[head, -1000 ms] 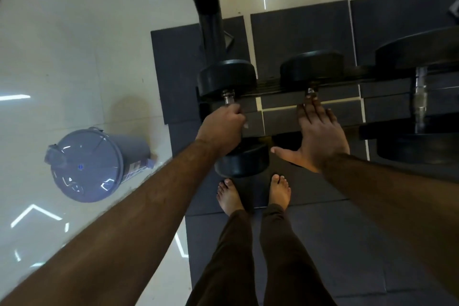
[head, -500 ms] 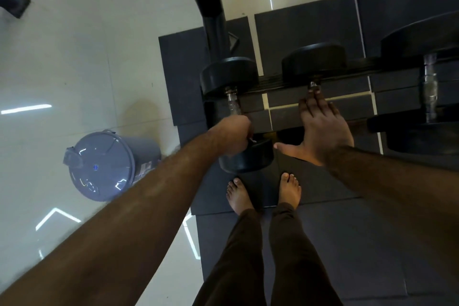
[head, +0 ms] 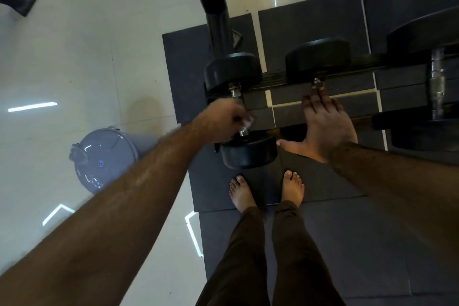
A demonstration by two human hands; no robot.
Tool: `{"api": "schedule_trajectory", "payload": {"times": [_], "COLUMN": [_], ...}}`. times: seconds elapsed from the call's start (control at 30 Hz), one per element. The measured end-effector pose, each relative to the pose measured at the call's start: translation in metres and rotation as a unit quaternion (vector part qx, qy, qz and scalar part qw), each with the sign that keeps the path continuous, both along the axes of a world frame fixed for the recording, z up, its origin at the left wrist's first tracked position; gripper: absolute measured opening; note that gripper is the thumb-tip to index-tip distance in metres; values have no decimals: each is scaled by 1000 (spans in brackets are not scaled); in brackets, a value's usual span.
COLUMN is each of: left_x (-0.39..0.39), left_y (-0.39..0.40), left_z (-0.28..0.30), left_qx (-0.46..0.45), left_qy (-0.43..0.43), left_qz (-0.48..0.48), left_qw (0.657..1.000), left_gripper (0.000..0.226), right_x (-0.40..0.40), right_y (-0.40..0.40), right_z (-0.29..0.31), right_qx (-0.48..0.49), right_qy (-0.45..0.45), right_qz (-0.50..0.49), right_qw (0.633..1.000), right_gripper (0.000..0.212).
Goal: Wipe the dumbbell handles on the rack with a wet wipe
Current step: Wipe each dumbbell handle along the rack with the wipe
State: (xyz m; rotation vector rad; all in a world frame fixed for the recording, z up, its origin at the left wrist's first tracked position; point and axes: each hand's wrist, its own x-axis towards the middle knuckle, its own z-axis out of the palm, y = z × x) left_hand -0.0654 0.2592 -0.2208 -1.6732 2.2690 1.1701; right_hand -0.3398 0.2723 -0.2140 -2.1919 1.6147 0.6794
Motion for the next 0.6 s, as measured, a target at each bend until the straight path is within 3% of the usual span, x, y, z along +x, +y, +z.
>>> {"api": "schedule_trajectory", "payload": {"times": [0.07,0.13,0.3,0.4,0.43,0.47,0.53,0.6], "left_x": [9,2,-20,-6,-3,0,-2,-11], "left_y": [7,15,37,39,37,34,26,19], "left_z": [-9,-20,-37,-27,-23,-20,-18,-22], "left_qx": [-148,-204,-116,3,-6,-45,-143,-158], "left_qy": [34,49,87,77,81,84,70,62], "left_qz": [191,261,247,121,122,167,325,422], "left_qw": [970,942,958,990,989,981,932,890], "left_gripper": [17,15,19,16,16,16,16,17], "right_x": [0,1,1,1,1,2,2,2], "right_y": [0,-1,0,1,1,1,1,1], "right_z": [0,1,1,0,0,0,0,0], "right_qx": [-2,2,-9,-12,-14,-17,-19,-17], "right_qy": [2,2,-3,1,1,1,3,7], "right_qz": [1,3,5,8,9,9,10,9], "right_qw": [1000,1000,1000,1000,1000,1000,1000,1000], "right_gripper": [152,154,147,146,146,145,145,146]}}
